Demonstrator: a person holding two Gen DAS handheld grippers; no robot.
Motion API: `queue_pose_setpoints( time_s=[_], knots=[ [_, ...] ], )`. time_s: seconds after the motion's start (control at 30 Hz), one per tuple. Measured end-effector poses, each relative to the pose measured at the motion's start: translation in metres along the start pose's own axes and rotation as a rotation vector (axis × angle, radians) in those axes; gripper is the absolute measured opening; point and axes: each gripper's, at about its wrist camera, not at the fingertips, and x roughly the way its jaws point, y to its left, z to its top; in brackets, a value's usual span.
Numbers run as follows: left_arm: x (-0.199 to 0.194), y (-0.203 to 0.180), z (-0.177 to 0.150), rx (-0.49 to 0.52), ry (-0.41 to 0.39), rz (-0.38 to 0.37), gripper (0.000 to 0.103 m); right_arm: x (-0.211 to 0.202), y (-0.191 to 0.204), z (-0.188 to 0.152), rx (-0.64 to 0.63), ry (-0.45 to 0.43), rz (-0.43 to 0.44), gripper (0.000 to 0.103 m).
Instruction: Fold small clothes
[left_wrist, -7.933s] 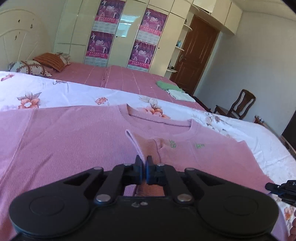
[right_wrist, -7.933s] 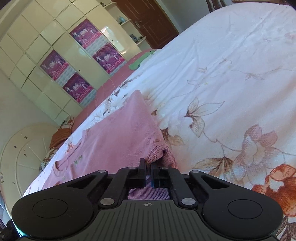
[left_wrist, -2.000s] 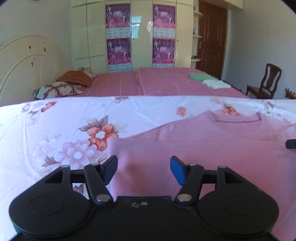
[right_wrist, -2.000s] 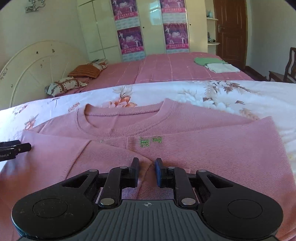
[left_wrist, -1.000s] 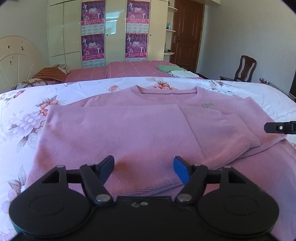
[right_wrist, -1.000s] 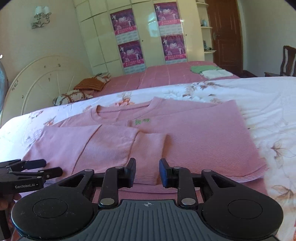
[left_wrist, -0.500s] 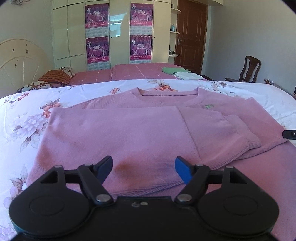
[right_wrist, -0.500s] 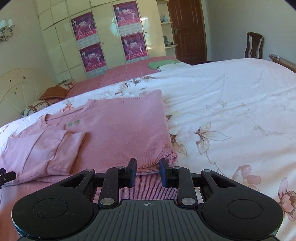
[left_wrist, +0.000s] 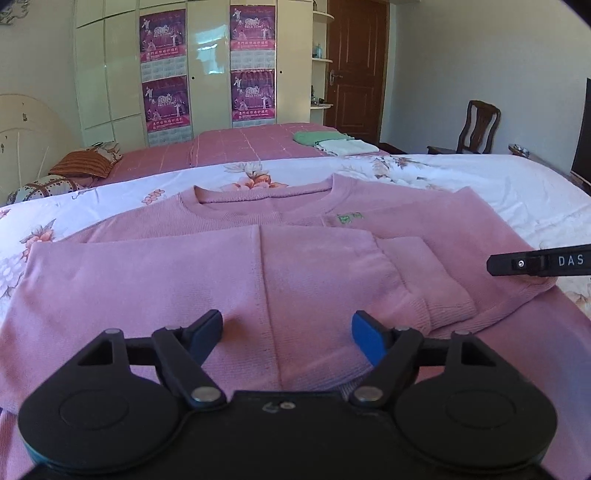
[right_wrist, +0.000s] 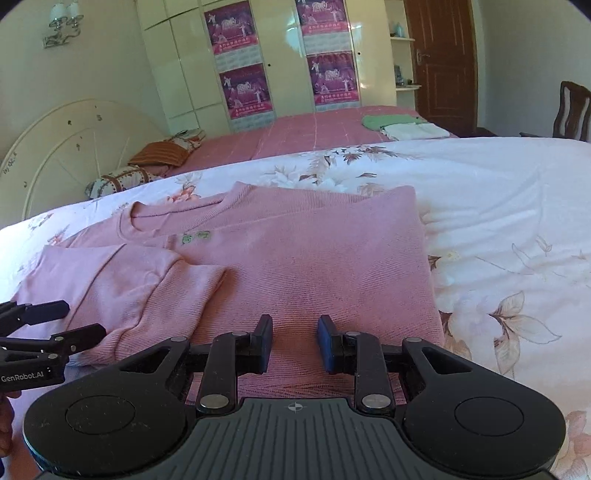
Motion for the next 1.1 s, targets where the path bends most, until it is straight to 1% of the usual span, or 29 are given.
queue_pose_setpoints(
  time_s=[0.03,0.1,0.2,0.23,0.3,0.37,0.4,0.43,0.5,0.57,0.63,0.67,0.7,0.73,0.77,0.8,0.87,0.9,0.93,0.97,1.0,1.07,1.1],
  knots=[
    [-0.003,0.000,-0.003,0.000,-0.002,0.009,0.077,-0.005,-0.004,-0.002,0.012,-0.013,0.015,0.027],
    [-0.004,0.000,-0.010,0.004,0.019,0.018,0.078,-0.014,-0.011,-0.006,0.020,-0.026,0.020,0.027],
    [-0.003,-0.003,-0.008,0.004,0.029,0.039,0.079,-0.012,-0.017,-0.012,0.021,0.005,0.031,0.027],
    [-0.003,-0.003,-0.005,-0.003,0.031,0.044,0.078,-0.012,-0.017,-0.013,0.016,0.001,0.034,0.027],
    [-0.009,-0.003,-0.002,-0.022,0.003,0.060,0.073,-0.016,-0.015,-0.009,0.028,-0.002,0.043,0.027],
    [-0.020,0.004,-0.002,-0.053,-0.042,0.072,0.074,-0.022,-0.015,-0.007,0.027,-0.017,0.052,0.027],
    [-0.027,0.012,-0.003,-0.079,-0.067,0.100,0.074,-0.024,-0.015,-0.007,0.023,-0.016,0.053,0.027],
    [-0.034,0.021,-0.005,-0.107,-0.092,0.129,0.076,-0.026,-0.016,-0.007,0.019,-0.017,0.053,0.027],
    [-0.042,0.042,-0.010,-0.145,-0.118,0.188,0.078,-0.030,-0.020,-0.009,0.022,-0.016,0.050,0.027],
    [-0.042,0.065,-0.012,-0.154,-0.102,0.251,0.078,-0.033,-0.026,-0.012,0.039,-0.015,0.046,0.027],
    [-0.039,0.085,-0.013,-0.154,-0.090,0.297,0.078,-0.035,-0.030,-0.013,0.055,-0.018,0.042,0.027],
    [-0.034,0.097,-0.015,-0.162,-0.061,0.303,0.080,-0.035,-0.031,-0.014,0.061,-0.020,0.039,0.027],
    [-0.021,0.109,-0.017,-0.197,0.044,0.286,0.081,-0.035,-0.030,-0.015,0.064,-0.019,0.038,0.027],
    [-0.017,0.119,-0.020,-0.239,0.086,0.260,0.083,-0.034,-0.029,-0.016,0.065,-0.016,0.036,0.027],
    [-0.027,0.122,-0.020,-0.254,0.037,0.263,0.080,-0.033,-0.027,-0.016,0.064,-0.011,0.031,0.027],
    [-0.034,0.121,-0.019,-0.251,0.026,0.264,0.077,-0.034,-0.025,-0.016,0.062,-0.009,0.026,0.027],
    [-0.049,0.111,-0.023,-0.204,-0.031,0.240,0.082,-0.037,-0.021,-0.015,0.064,-0.013,0.031,0.027],
    [-0.049,0.105,-0.027,-0.176,-0.017,0.229,0.087,-0.040,-0.018,-0.015,0.061,-0.018,0.032,0.027],
    [-0.043,0.099,-0.031,-0.144,0.049,0.216,0.086,-0.041,-0.014,-0.015,0.055,-0.021,0.032,0.027],
    [-0.040,0.095,-0.036,-0.119,0.081,0.219,0.087,-0.041,-0.011,-0.015,0.046,-0.018,0.031,0.027],
    [-0.045,0.091,-0.040,-0.112,0.047,0.227,0.085,-0.039,-0.007,-0.016,0.038,-0.007,0.028,0.027],
    [-0.056,0.089,-0.040,-0.127,0.054,0.204,0.083,-0.029,-0.002,-0.021,0.032,0.064,0.012,0.027],
    [-0.064,0.088,-0.041,-0.129,0.032,0.207,0.083,-0.032,0.001,-0.020,0.025,0.057,-0.003,0.027]
  ],
)
